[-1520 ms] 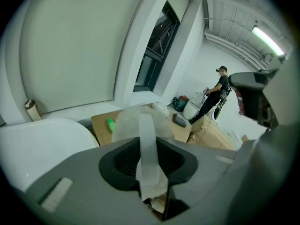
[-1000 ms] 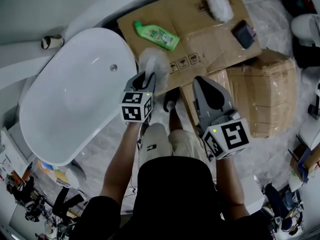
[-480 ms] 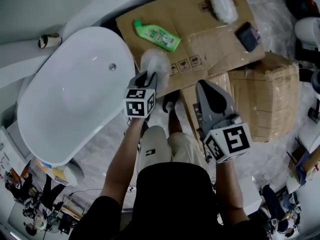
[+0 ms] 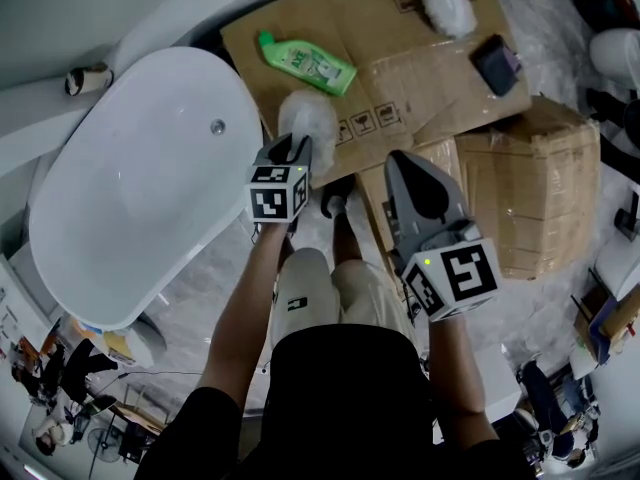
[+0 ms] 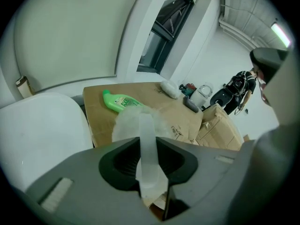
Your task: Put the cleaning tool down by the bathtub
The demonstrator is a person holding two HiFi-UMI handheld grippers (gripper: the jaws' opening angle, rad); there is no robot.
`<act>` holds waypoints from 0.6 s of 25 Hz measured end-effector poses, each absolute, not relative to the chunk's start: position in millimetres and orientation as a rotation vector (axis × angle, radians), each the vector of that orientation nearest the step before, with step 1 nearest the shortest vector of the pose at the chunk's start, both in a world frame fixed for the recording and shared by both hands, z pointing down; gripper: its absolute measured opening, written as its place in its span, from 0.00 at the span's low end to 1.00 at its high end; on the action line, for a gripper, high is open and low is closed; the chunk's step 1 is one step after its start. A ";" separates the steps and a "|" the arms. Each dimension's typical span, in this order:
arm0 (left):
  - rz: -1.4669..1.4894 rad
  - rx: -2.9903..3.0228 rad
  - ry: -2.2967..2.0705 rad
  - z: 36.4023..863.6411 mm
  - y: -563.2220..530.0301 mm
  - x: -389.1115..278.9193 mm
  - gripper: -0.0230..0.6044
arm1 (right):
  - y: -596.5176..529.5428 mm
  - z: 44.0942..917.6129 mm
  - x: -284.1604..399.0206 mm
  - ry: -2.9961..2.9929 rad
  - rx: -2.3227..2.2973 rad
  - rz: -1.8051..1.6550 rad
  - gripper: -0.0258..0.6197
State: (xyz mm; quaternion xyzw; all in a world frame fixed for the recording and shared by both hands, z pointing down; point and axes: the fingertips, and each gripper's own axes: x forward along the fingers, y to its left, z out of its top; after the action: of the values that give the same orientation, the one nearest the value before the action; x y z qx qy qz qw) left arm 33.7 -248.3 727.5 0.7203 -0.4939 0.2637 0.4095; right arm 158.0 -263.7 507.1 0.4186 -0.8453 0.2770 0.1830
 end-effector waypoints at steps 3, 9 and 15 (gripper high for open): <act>0.673 1.803 -1.241 735.5 -248.9 34.7 0.18 | -263.4 510.5 159.9 -2.380 1.181 0.787 0.05; 0.687 1.777 -1.233 748.5 -248.2 38.2 0.18 | -262.3 513.3 163.9 -2.374 1.181 0.793 0.05; 0.709 1.754 -1.226 759.8 -248.1 43.4 0.18 | -259.7 514.3 170.5 -2.365 1.188 0.802 0.05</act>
State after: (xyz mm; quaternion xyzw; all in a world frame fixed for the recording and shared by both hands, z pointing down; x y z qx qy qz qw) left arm 43.4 -248.1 759.8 0.7026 -0.4911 0.2842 0.4294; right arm 170.5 -259.7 514.3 0.4219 -0.8402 0.2848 0.1869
